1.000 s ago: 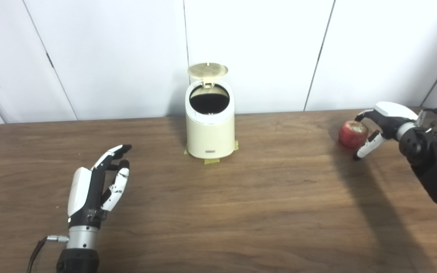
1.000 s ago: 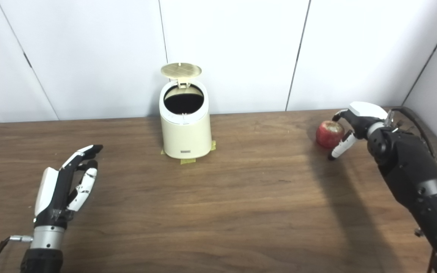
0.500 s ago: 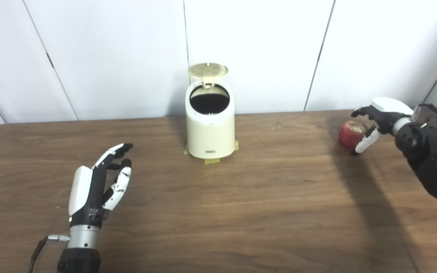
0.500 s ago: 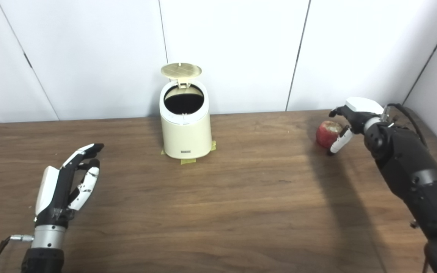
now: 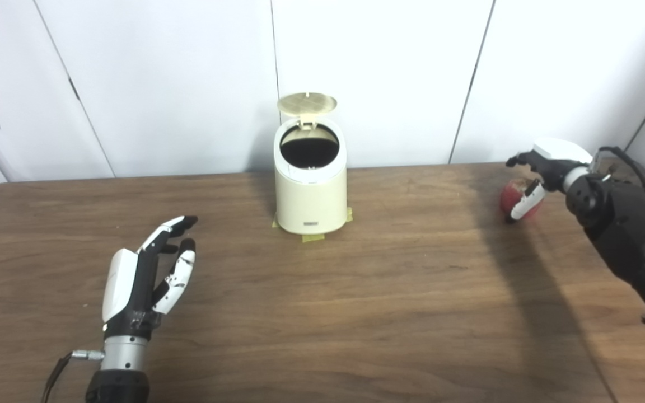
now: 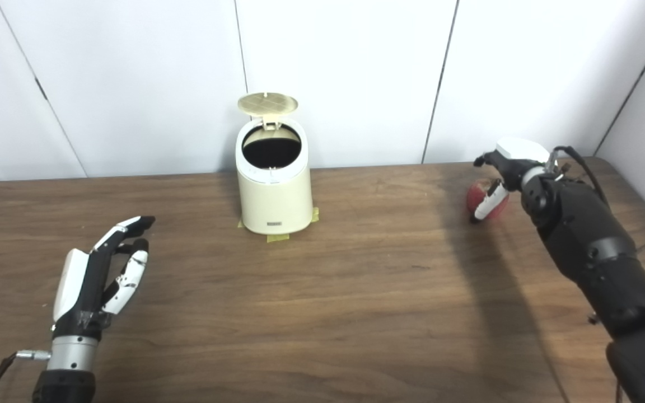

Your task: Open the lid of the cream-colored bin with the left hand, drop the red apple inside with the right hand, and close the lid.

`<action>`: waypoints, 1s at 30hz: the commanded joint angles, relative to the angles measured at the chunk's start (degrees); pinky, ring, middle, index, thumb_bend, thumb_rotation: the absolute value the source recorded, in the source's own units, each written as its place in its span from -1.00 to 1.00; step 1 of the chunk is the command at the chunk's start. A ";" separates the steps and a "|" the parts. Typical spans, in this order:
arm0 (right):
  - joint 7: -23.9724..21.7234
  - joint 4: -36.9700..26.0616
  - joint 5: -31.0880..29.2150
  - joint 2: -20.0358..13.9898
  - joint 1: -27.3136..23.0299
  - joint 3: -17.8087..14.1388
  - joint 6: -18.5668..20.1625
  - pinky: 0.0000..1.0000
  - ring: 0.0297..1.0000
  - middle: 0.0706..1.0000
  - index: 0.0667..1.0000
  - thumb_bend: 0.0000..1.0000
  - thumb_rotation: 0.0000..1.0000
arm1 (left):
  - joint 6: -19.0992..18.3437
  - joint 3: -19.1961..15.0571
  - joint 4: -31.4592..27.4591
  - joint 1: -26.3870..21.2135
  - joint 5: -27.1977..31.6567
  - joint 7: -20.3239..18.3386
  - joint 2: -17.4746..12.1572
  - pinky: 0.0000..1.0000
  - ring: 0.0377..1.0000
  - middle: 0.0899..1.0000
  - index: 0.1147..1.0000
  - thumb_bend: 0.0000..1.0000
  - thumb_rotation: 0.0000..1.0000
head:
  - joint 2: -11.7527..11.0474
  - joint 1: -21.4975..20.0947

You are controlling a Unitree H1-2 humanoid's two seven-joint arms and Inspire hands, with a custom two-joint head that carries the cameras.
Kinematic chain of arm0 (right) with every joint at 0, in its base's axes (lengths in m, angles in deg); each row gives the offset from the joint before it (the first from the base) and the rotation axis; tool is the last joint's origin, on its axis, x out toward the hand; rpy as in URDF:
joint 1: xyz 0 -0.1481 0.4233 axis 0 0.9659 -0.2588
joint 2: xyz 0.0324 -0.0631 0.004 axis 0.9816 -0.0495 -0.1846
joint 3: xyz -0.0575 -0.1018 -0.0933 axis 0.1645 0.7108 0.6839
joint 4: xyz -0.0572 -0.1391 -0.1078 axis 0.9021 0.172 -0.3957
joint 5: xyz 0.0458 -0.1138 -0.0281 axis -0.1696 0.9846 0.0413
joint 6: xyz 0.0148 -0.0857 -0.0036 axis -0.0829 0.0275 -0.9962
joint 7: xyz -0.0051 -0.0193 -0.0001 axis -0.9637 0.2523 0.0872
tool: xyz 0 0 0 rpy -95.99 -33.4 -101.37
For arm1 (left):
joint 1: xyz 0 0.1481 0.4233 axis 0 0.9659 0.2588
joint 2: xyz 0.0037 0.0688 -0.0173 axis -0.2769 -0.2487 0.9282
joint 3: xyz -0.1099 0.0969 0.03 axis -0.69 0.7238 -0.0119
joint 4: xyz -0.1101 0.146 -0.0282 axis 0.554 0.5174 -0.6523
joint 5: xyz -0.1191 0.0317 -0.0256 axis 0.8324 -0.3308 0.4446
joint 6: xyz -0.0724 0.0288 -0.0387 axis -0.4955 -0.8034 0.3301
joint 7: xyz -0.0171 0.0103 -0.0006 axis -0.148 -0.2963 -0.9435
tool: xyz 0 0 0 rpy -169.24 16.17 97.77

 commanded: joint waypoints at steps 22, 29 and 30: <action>-3.50 -0.37 -3.17 -1.05 -3.75 1.35 -0.32 0.29 0.61 0.66 0.52 0.84 -0.81 | 0.72 -0.30 -2.38 -1.13 -1.09 0.56 -0.39 0.39 0.59 0.56 0.52 -0.51 0.66 | 0.32 0.62; -7.68 -1.15 -0.37 -1.40 -4.58 4.08 2.95 0.14 0.49 0.59 0.53 0.82 -0.77 | 1.08 -0.29 -2.73 -0.89 -1.25 0.75 -0.24 0.38 0.57 0.55 0.51 -0.55 0.57 | 0.66 0.91; -8.07 -1.11 -0.31 -1.36 -4.66 4.21 3.35 0.08 0.41 0.56 0.55 0.82 -0.76 | 1.18 -0.29 -2.75 -0.88 -1.38 0.86 -0.22 0.38 0.57 0.54 0.51 -0.54 0.56 | 0.70 0.89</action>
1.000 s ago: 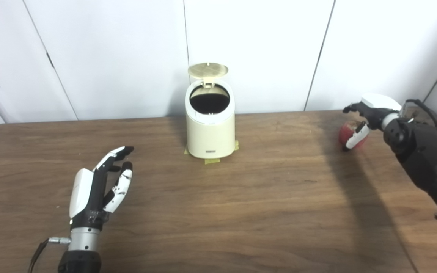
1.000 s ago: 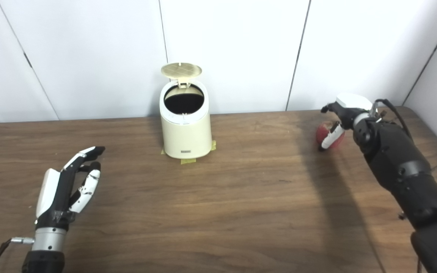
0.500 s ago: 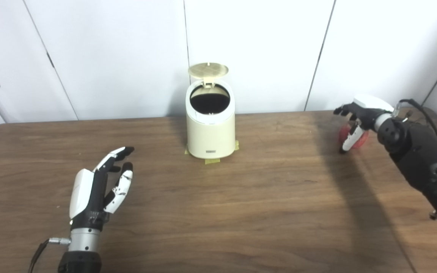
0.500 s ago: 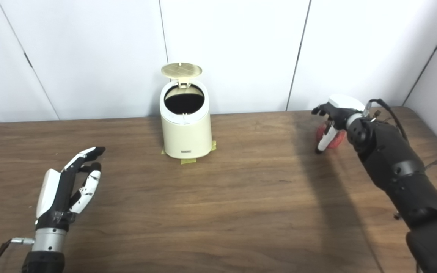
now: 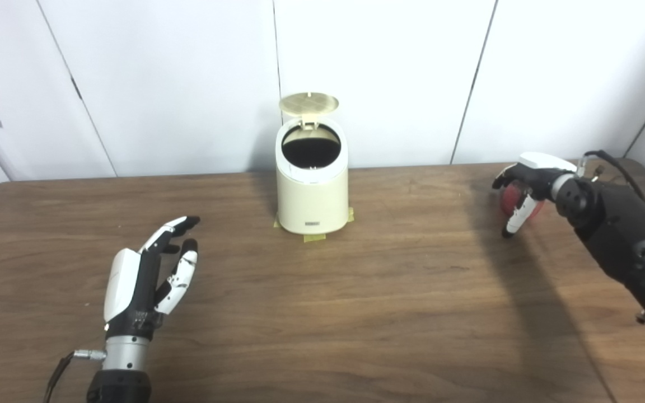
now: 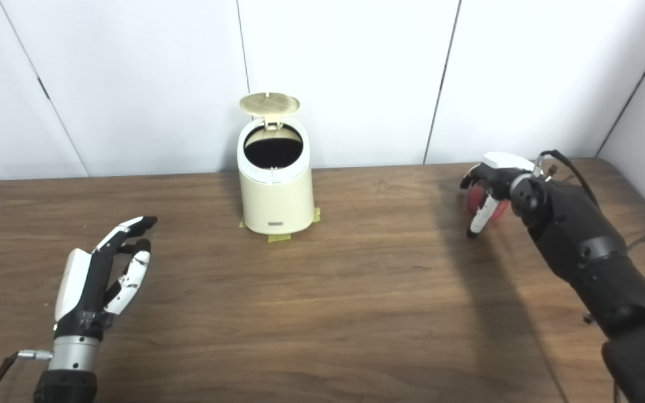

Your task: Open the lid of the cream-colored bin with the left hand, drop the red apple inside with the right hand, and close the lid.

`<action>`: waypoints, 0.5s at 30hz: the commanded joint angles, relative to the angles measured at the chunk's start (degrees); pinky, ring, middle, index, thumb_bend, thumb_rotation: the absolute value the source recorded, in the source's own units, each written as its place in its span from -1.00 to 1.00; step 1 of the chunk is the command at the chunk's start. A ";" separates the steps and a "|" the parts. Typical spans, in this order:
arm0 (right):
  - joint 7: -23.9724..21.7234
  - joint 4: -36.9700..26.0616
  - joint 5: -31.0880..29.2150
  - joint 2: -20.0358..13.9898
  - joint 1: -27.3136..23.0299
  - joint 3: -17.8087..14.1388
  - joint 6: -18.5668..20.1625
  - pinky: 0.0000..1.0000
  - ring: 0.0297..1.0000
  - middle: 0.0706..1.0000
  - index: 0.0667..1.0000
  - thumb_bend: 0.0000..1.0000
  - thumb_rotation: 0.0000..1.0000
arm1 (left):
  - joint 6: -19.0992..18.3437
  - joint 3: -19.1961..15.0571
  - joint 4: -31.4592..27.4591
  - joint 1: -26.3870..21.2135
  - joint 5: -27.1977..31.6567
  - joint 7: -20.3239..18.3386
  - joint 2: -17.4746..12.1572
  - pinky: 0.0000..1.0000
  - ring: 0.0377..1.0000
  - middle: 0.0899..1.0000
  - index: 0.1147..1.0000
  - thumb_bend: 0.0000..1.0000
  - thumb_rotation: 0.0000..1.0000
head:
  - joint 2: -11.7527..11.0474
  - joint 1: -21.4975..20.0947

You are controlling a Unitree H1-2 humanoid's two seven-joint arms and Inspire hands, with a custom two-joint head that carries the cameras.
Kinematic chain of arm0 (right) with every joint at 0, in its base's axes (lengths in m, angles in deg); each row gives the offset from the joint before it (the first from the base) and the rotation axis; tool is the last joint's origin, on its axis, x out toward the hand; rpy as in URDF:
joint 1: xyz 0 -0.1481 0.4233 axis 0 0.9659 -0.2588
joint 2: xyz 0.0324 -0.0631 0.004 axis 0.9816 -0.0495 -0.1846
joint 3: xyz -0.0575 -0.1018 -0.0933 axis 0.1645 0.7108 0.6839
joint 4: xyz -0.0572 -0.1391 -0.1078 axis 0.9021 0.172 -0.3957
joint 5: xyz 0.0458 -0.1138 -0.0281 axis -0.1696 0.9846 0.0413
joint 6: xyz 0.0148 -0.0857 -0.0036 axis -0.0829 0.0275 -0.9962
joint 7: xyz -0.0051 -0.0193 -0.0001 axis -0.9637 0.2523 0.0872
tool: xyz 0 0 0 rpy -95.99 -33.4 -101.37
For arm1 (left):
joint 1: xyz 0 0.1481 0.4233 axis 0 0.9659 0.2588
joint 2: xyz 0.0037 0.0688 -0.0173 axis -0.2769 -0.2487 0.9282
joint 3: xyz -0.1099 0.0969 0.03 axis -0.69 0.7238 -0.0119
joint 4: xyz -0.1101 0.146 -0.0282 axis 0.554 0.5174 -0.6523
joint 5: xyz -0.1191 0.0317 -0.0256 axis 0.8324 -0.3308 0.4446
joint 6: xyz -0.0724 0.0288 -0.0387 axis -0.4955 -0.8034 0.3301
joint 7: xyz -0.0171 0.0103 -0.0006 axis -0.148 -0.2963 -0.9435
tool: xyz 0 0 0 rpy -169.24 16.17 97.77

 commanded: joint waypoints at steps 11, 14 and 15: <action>-2.99 -2.82 0.76 -2.02 -2.96 0.12 2.24 0.18 0.51 0.57 0.46 0.80 -0.82 | 0.81 -0.40 -3.05 -0.91 -0.31 0.43 -0.26 0.38 0.58 0.56 0.52 -0.53 0.61 | 0.45 0.33; -3.24 -2.66 0.89 -2.16 -3.11 0.49 1.62 0.23 0.53 0.57 0.46 0.76 -0.85 | 0.77 -0.39 -3.13 -0.84 -0.42 0.45 -0.26 0.38 0.58 0.55 0.51 -0.53 0.62 | 0.48 0.19; -3.14 -2.75 0.76 -2.19 -3.07 0.39 1.66 0.23 0.52 0.57 0.45 0.75 -0.87 | 0.73 -0.41 -3.12 -0.83 -0.36 0.42 -0.25 0.38 0.58 0.55 0.51 -0.53 0.62 | 0.50 0.30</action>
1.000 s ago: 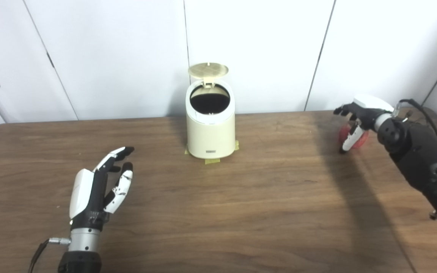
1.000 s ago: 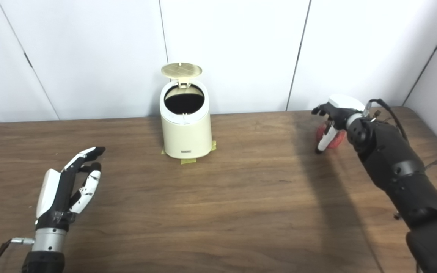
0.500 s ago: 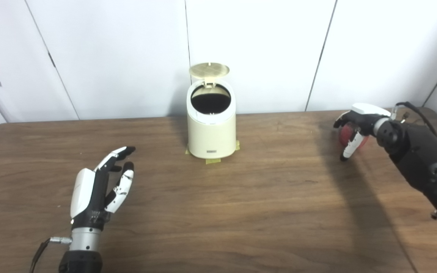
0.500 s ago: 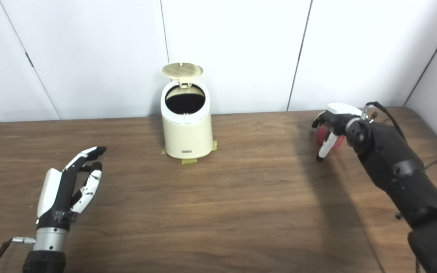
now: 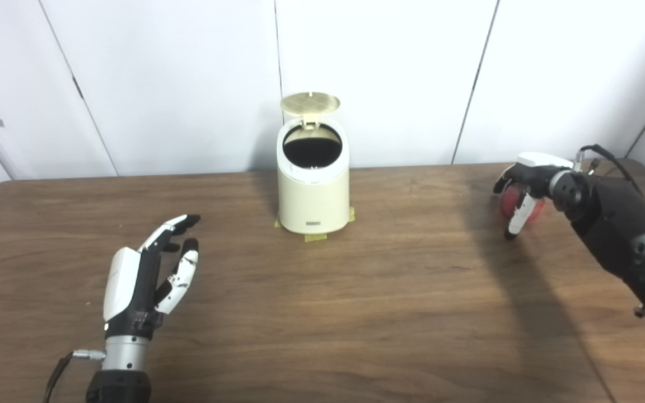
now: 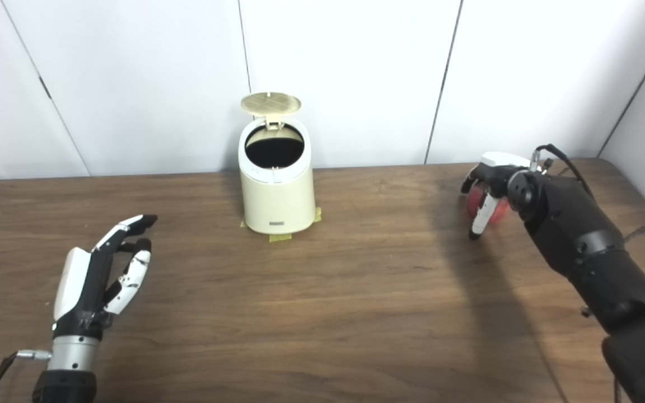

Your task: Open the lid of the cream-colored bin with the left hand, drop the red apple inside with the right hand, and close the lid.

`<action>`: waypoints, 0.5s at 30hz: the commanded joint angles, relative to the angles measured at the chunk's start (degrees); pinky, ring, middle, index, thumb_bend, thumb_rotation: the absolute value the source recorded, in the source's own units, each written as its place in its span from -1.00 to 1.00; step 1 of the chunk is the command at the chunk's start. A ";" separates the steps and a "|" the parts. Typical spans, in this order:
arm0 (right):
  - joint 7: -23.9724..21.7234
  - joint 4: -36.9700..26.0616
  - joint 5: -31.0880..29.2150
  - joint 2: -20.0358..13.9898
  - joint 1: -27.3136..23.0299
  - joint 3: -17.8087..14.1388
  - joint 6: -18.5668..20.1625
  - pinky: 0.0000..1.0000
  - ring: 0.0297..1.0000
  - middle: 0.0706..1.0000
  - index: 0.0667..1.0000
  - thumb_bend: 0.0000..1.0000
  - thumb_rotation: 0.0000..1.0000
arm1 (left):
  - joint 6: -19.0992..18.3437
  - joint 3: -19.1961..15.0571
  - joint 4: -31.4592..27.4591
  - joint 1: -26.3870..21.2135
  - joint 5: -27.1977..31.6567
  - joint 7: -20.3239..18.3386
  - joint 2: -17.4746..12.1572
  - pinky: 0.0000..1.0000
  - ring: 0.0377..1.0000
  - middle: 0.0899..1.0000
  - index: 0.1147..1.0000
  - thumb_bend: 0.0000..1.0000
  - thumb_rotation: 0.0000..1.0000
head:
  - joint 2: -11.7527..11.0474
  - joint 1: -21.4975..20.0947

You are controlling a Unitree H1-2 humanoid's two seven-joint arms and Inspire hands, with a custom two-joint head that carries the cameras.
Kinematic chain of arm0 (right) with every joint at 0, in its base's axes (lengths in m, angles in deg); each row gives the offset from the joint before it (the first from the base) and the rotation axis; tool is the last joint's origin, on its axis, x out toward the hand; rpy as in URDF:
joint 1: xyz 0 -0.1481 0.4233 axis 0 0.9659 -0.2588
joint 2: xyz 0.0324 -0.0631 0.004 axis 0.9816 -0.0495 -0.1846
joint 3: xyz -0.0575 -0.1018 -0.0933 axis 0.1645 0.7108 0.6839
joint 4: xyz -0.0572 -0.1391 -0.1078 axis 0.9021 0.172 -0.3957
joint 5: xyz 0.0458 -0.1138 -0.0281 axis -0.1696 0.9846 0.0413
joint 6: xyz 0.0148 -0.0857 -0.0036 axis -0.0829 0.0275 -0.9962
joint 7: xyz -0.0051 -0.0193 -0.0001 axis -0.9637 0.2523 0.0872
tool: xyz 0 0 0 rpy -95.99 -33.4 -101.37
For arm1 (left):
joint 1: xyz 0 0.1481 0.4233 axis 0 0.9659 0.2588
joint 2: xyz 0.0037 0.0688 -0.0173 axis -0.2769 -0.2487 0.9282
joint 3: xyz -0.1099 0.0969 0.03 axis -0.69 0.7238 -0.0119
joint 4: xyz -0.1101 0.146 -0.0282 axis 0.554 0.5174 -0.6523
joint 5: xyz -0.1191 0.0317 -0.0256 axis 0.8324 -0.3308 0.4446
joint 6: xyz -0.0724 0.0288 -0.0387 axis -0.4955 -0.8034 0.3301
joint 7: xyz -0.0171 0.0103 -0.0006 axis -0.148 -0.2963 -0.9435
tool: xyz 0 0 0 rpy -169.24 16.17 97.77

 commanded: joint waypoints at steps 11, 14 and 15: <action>14.57 1.83 6.22 -0.54 -0.99 1.03 -1.51 -0.27 -0.11 -0.11 -0.09 0.06 -1.00 | 0.63 -0.38 -1.80 -1.30 -0.15 0.34 -0.29 0.39 0.58 0.55 0.51 -0.52 0.63 | 0.13 -0.43; 16.28 1.66 5.61 -0.65 -0.50 0.49 -2.72 -0.23 -0.07 -0.05 -0.12 0.05 -1.00 | 1.16 -0.33 -1.47 -1.38 0.04 0.41 -0.39 0.39 0.58 0.56 0.52 -0.53 0.64 | 0.08 -0.51; 16.67 1.66 5.50 -0.66 -0.40 0.32 -3.09 -0.20 -0.05 -0.04 -0.12 0.05 -1.00 | 1.21 -0.34 -1.32 -1.43 0.01 0.51 -0.36 0.39 0.58 0.55 0.52 -0.52 0.64 | 0.05 -0.55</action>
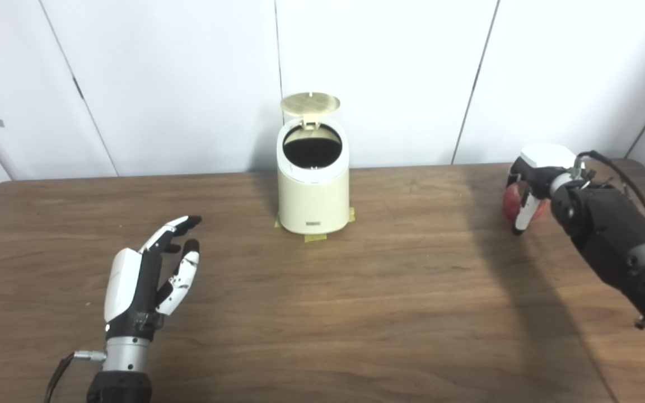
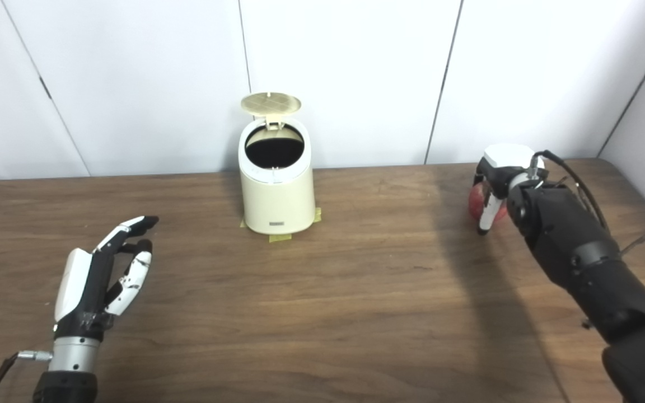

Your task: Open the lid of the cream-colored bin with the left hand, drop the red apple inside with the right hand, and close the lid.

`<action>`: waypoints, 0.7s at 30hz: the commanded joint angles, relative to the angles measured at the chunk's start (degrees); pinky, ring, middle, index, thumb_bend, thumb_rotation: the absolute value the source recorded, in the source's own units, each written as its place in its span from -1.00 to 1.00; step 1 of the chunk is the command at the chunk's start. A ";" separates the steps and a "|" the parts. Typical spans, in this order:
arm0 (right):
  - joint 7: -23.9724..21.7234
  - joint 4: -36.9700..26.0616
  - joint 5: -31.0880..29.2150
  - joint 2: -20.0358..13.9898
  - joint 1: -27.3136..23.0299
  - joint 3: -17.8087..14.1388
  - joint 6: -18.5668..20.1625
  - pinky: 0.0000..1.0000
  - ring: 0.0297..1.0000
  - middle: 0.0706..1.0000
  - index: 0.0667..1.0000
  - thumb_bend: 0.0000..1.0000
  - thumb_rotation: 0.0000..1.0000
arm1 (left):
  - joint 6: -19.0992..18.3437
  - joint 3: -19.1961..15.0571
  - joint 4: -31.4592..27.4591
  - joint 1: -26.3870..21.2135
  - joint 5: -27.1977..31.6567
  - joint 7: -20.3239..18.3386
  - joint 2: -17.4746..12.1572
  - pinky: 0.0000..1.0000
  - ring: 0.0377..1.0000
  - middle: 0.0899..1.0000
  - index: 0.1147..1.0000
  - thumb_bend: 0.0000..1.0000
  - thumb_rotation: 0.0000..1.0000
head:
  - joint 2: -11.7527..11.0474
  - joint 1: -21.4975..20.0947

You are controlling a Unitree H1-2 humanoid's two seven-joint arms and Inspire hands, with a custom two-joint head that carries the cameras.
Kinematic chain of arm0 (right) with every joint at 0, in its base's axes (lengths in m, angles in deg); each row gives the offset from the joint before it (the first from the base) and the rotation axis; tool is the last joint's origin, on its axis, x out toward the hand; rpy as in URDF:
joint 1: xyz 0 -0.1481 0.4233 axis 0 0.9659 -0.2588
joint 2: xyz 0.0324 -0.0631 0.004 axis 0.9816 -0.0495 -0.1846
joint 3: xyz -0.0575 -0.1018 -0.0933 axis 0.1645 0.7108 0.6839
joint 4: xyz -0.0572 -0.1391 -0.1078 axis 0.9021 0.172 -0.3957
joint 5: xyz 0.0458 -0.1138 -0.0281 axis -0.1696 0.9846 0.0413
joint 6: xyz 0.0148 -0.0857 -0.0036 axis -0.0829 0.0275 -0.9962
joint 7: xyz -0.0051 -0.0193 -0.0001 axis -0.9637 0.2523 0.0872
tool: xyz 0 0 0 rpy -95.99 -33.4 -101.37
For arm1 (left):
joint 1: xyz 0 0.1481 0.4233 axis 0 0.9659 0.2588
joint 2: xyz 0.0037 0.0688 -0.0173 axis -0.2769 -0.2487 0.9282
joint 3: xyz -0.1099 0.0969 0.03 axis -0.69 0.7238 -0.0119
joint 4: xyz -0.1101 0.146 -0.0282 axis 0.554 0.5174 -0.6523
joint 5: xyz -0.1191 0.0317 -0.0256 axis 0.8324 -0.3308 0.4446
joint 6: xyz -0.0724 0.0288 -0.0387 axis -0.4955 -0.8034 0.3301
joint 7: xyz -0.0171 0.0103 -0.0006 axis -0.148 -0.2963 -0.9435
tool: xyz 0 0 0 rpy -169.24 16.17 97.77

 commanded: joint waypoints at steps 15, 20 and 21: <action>-0.04 -7.33 -2.74 -2.01 -1.38 -3.51 -3.34 -0.35 -0.21 -0.21 -0.07 0.06 -1.00 | 0.51 -0.14 -1.23 -1.70 -0.19 0.43 0.03 0.41 0.59 0.55 0.52 -0.48 0.63 | 0.05 -0.35; -8.15 -20.45 -2.86 -2.10 -1.81 -3.56 -1.28 -0.49 -0.36 -0.18 -0.10 0.06 -1.00 | 0.05 0.41 -1.00 -1.81 -2.45 0.60 -0.21 0.41 0.59 0.56 0.52 -0.49 0.68 | -0.05 -0.19; -9.97 -22.79 -3.19 -1.97 -2.11 -3.76 -0.95 -0.52 -0.40 -0.16 -0.10 0.06 -1.00 | 0.11 0.63 -0.79 -1.86 -3.42 0.89 -0.34 0.40 0.59 0.55 0.51 -0.50 0.68 | -0.10 -0.20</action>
